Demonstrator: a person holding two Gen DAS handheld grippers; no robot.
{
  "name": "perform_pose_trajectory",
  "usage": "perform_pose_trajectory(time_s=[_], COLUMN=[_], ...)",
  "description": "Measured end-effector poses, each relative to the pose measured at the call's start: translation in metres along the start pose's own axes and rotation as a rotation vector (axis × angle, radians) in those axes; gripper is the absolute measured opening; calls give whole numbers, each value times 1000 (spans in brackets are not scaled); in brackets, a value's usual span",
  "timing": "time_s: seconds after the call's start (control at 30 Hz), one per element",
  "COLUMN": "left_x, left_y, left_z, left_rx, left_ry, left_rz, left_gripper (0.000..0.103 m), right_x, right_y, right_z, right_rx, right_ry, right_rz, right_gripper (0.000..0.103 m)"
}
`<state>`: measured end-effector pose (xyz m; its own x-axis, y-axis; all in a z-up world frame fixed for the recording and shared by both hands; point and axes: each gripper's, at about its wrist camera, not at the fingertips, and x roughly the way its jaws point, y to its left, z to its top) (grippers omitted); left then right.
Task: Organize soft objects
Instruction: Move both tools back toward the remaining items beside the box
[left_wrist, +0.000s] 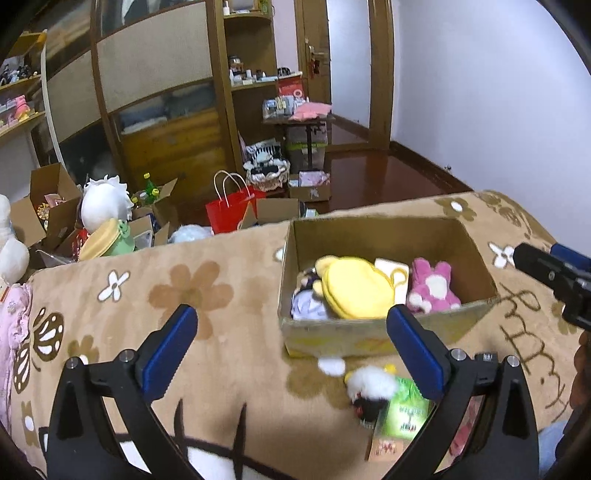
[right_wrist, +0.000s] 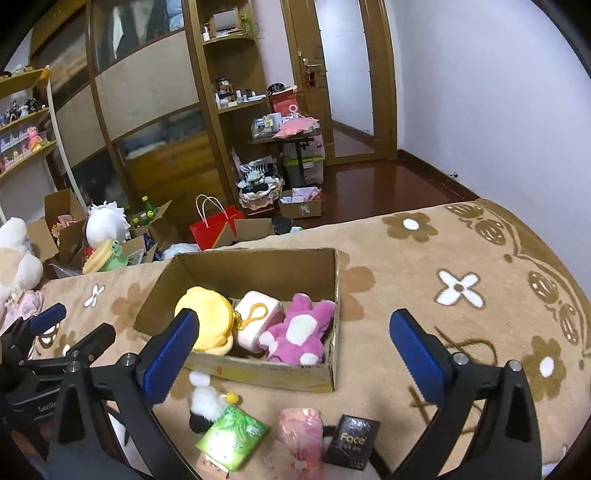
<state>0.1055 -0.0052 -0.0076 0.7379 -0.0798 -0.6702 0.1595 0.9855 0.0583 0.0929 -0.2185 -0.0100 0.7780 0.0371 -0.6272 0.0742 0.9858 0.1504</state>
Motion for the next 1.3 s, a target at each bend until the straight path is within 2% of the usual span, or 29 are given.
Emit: perform_pose_trajectory(time_s=[0.2, 0.43, 1.1, 1.3], left_x=[0, 9, 71, 83], left_y=[-7, -13, -27, -35], left_z=[-21, -32, -48, -54], left_rx=[26, 47, 56, 84], left_ry=[64, 83, 223, 254], left_rz=[2, -11, -53, -51], left_gripper=[101, 101, 101, 101], right_x=[-7, 0, 51, 66], right_y=[-3, -11, -55, -57], right_z=[-12, -31, -78, -87], right_rx=[16, 52, 276, 278], right_ry=[31, 97, 273, 327], right_rz=[-13, -32, -72, -93], right_gripper=[103, 103, 103, 103])
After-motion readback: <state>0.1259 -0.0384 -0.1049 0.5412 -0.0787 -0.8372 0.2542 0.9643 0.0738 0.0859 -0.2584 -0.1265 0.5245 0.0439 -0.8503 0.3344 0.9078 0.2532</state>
